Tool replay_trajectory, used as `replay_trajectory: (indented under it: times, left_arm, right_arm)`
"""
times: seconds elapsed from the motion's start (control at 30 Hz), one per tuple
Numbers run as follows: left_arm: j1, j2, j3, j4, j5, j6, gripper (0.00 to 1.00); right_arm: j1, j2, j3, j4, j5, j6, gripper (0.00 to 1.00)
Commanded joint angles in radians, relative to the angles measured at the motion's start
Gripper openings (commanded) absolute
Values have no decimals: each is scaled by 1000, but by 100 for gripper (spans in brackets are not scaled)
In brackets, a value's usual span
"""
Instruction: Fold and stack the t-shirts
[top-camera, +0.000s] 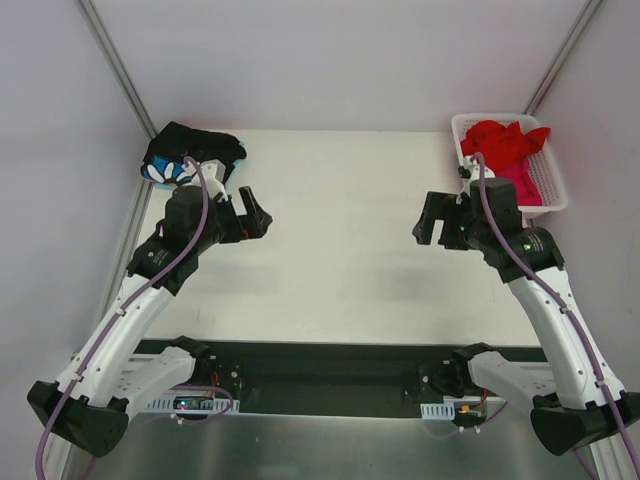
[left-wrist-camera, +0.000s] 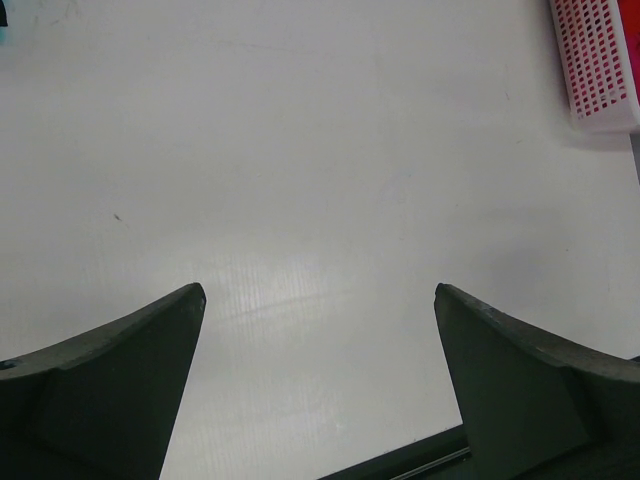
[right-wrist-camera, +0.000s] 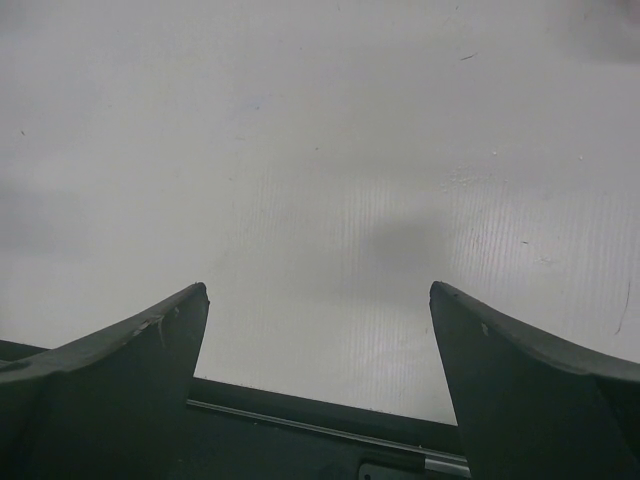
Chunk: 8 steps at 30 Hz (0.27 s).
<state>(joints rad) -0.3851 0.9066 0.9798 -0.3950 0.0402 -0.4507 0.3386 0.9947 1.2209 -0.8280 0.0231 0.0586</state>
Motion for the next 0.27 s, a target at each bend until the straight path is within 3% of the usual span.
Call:
replay_trajectory:
  times: [0.0, 0.23]
  left_arm:
    - [-3, -23, -6, -2, -5, 3, 99]
    - [-3, -29, 0, -8, 4, 4, 99]
  right_arm:
    - [5, -19, 22, -30, 29, -14, 96]
    - [4, -51, 5, -17, 5, -20, 96]
